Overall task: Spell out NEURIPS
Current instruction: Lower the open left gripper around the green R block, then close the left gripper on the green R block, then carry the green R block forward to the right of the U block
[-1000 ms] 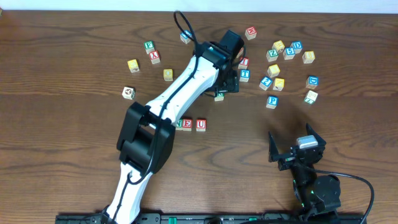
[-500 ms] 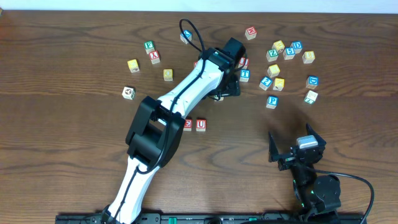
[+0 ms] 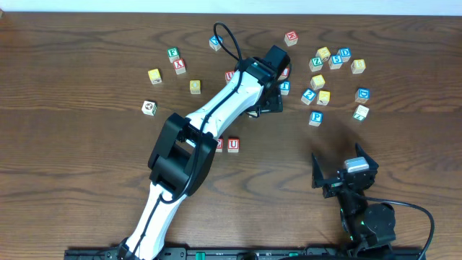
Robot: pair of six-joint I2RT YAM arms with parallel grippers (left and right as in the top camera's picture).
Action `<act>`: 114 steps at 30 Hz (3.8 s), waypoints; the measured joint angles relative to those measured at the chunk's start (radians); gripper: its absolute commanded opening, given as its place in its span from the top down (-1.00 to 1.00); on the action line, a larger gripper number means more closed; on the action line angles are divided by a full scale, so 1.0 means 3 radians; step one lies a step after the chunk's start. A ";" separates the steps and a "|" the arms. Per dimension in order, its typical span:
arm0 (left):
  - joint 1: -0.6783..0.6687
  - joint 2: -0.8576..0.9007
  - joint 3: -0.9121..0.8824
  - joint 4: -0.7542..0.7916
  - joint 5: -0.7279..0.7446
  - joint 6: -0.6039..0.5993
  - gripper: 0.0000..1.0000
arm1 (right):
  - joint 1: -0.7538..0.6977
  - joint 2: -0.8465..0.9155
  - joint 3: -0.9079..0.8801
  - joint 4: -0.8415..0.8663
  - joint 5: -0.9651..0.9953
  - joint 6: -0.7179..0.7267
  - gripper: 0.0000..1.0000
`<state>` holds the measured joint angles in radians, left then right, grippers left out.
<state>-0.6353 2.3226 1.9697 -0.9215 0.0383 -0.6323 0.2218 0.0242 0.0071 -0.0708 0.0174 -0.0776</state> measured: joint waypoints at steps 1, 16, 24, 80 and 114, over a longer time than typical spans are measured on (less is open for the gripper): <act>0.0000 0.0000 0.0000 0.0009 -0.0010 0.0000 -0.74 | 0.0000 0.0000 -0.0001 0.0000 0.0000 0.0000 -0.98; 0.0000 0.0225 0.0019 0.0067 -0.0060 0.0000 -0.74 | 0.0000 0.0000 0.0000 0.0000 0.0000 0.0000 -0.99; 0.0000 0.0225 0.0019 0.0108 -0.0060 -0.0004 -0.59 | 0.0000 0.0000 -0.0001 0.0000 0.0000 0.0000 -0.98; 0.0001 0.0225 0.0019 0.0076 -0.0061 0.0013 0.37 | 0.0000 0.0000 0.0000 0.0000 0.0000 0.0000 -0.98; 0.0008 -0.1045 0.0025 -0.0857 -0.0434 0.0352 0.56 | 0.0000 0.0000 0.0000 0.0000 0.0000 0.0000 -0.99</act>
<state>-0.6331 2.0090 1.9774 -1.1786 -0.0917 -0.5266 0.2218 0.0242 0.0071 -0.0708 0.0174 -0.0776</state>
